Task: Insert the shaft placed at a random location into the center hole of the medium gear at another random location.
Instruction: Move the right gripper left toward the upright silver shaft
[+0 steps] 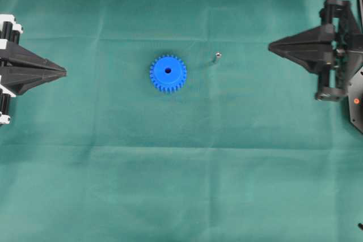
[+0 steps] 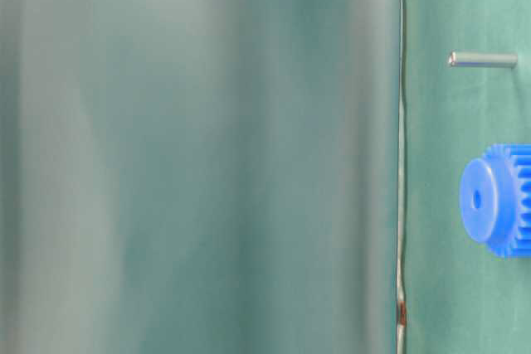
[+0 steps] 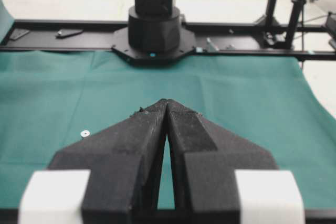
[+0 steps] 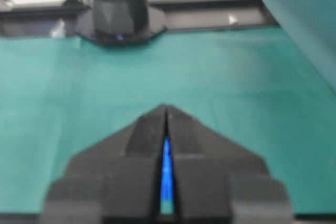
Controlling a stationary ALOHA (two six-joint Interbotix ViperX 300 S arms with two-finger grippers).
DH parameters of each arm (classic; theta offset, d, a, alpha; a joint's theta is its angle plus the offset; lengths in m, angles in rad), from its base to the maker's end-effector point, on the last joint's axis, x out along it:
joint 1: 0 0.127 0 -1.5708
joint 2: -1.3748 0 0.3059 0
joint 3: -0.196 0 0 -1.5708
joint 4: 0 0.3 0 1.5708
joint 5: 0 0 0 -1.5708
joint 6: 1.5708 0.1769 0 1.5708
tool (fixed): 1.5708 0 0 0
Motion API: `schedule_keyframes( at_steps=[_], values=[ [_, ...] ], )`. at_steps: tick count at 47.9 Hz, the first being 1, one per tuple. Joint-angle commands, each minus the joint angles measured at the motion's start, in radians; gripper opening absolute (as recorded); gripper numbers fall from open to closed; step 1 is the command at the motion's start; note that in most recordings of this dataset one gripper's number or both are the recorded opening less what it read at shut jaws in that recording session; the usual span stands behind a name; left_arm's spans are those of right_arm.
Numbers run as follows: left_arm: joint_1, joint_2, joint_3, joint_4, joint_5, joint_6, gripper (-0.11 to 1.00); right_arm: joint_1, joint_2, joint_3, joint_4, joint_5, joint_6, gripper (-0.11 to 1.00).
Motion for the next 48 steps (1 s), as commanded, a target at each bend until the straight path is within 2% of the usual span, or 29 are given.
schedule_keyframes(
  at_steps=[1, 11, 14, 21, 31, 48],
  values=[
    [-0.002, 0.008, -0.026, 0.003, -0.002, -0.002, 0.0, -0.025, 0.06, -0.032, 0.014, -0.037, 0.011, 0.2],
    [-0.002, 0.006, -0.025, 0.005, 0.002, -0.002, 0.0, -0.06, 0.23, -0.072, 0.017, -0.055, 0.006, 0.81],
    [-0.002, 0.008, -0.025, 0.005, 0.002, 0.0, 0.0, -0.066, 0.284, -0.086, 0.017, -0.064, 0.006, 0.92],
    [-0.002, 0.008, -0.025, 0.005, 0.003, -0.002, 0.0, -0.094, 0.419, -0.117, 0.017, -0.087, 0.006, 0.87],
    [-0.002, 0.006, -0.023, 0.005, 0.021, 0.0, 0.0, -0.121, 0.581, -0.146, 0.018, -0.121, 0.006, 0.87],
    [-0.003, 0.008, -0.025, 0.005, 0.021, -0.002, 0.0, -0.132, 0.753, -0.16, 0.052, -0.187, 0.009, 0.87]
  ],
)
